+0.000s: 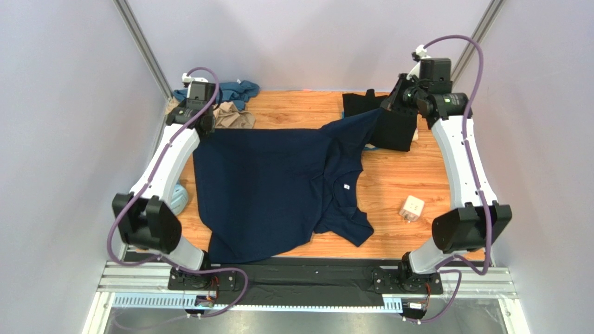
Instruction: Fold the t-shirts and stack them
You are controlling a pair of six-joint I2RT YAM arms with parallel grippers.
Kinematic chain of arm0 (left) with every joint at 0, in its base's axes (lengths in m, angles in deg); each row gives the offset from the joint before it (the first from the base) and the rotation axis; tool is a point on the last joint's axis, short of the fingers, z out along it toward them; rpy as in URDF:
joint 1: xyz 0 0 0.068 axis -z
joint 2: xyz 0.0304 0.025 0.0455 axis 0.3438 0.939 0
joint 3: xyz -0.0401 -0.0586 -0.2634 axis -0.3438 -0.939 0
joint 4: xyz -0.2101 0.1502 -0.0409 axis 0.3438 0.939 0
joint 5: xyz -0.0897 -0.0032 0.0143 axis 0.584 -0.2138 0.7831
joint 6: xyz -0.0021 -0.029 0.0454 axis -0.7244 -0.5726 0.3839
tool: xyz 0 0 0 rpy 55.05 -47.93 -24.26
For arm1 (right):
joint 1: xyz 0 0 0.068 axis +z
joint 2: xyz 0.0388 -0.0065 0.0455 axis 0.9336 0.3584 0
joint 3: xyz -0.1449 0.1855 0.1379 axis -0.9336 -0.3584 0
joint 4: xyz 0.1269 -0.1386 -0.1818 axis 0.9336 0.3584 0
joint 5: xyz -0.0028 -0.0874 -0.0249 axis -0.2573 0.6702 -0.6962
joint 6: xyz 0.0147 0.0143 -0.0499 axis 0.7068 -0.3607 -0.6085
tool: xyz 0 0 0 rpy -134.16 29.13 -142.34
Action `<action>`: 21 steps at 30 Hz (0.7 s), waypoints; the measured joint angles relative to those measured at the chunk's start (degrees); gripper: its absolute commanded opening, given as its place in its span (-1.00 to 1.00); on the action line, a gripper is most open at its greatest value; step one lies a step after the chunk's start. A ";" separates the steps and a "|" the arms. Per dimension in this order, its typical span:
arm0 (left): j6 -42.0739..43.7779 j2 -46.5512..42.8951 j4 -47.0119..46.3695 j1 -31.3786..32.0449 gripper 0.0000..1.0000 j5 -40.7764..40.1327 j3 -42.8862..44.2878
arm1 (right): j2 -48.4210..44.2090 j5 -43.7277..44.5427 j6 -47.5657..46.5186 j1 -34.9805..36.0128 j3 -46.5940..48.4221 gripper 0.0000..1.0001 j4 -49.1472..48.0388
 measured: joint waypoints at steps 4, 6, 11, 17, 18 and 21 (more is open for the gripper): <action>2.10 7.34 -1.88 0.00 -1.00 -1.27 2.54 | 5.44 -0.04 -0.37 1.14 0.90 -1.00 0.13; 2.84 10.56 -2.10 0.00 -1.00 -1.86 4.31 | 8.63 -0.04 -0.46 1.92 1.95 -1.00 0.24; 2.93 17.05 -2.05 0.00 -1.00 -2.34 8.72 | 15.82 0.15 -0.96 4.28 6.27 -1.00 1.11; 3.37 23.34 -2.01 0.00 -1.00 -4.63 11.41 | 25.07 1.03 -1.40 6.34 16.04 -1.00 2.62; 3.41 24.39 -2.03 0.00 -1.00 -4.90 11.72 | 26.53 1.09 -1.46 6.49 17.62 -1.00 2.82; 3.78 27.28 -2.03 -0.02 -1.00 -5.49 12.70 | 30.42 1.64 -1.60 6.80 21.59 -1.00 3.93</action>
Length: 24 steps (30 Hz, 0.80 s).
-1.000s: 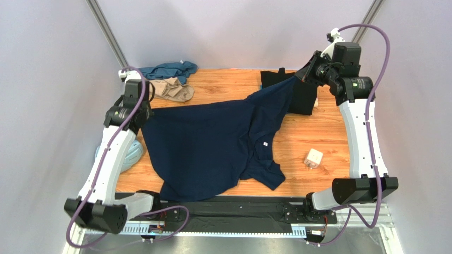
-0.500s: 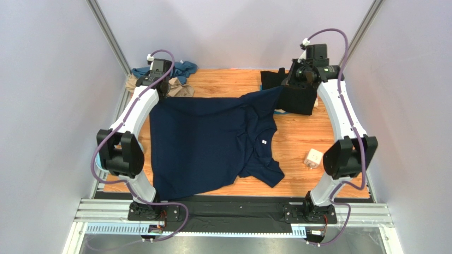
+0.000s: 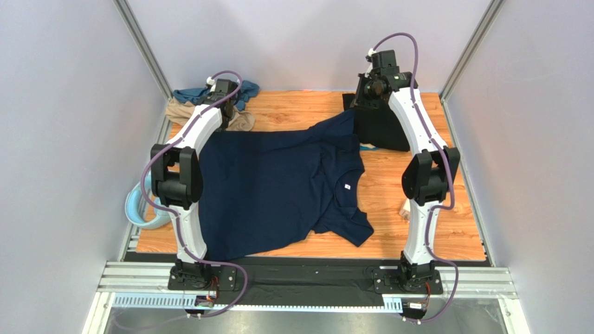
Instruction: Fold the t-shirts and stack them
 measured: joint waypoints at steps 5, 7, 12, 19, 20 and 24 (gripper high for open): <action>0.44 5.70 0.11 -0.11 -0.94 -0.48 4.52 | 4.72 1.73 0.04 0.20 3.19 -0.59 0.90; 0.42 7.65 0.24 -0.15 -0.74 -0.44 6.82 | 6.34 2.38 0.26 0.20 3.91 -0.29 1.29; -1.86 9.22 1.29 -0.13 -0.41 -1.57 9.90 | 7.26 5.03 0.68 0.17 4.52 -0.18 3.76; -8.31 -5.92 1.25 -0.13 -0.05 -1.14 -3.37 | -5.77 11.41 0.63 -0.31 -11.06 -0.04 3.13; -8.72 -8.61 1.49 -0.13 -0.06 -1.20 -4.57 | -9.01 11.93 0.63 -0.52 -14.01 -0.04 3.32; -9.27 -15.69 2.29 -0.13 -0.07 -1.27 -6.25 | -19.87 11.47 0.76 -0.98 -21.35 -0.02 3.48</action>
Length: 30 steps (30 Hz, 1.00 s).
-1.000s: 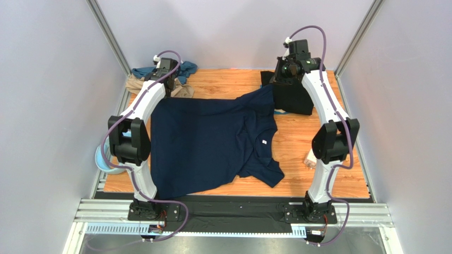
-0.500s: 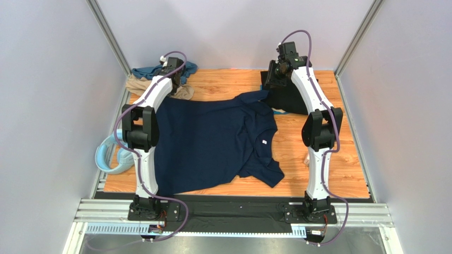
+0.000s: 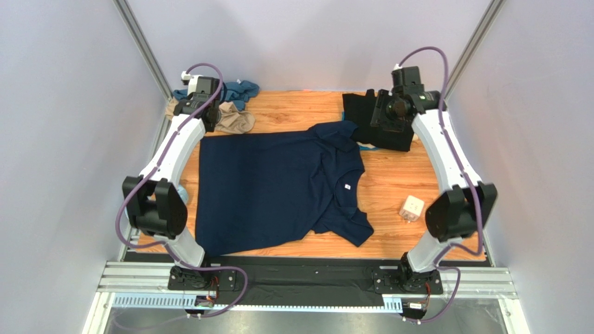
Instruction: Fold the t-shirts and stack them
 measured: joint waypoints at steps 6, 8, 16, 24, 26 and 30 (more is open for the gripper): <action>-1.75 -10.71 1.88 1.77 -0.13 7.69 -9.64 | -11.65 -7.17 1.03 1.22 -9.09 -0.32 2.29; -3.13 -14.84 2.01 4.02 -0.39 11.85 -14.71 | -13.46 -9.92 1.11 2.73 -13.20 -0.65 3.17; -8.90 -20.74 2.89 10.16 -1.00 26.88 -30.10 | -13.66 -15.89 1.27 12.07 -24.04 -0.90 7.74; -12.20 -16.41 2.27 14.78 -1.00 34.67 -32.35 | -9.62 -18.43 1.60 17.75 -29.97 -1.00 8.39; -12.74 -14.93 1.64 15.26 -1.00 35.95 -32.81 | -9.55 -19.19 1.64 18.67 -32.11 -1.00 7.91; -12.94 -11.02 1.05 17.20 -1.00 37.62 -32.96 | -8.48 -21.18 1.66 19.76 -36.96 -1.00 6.78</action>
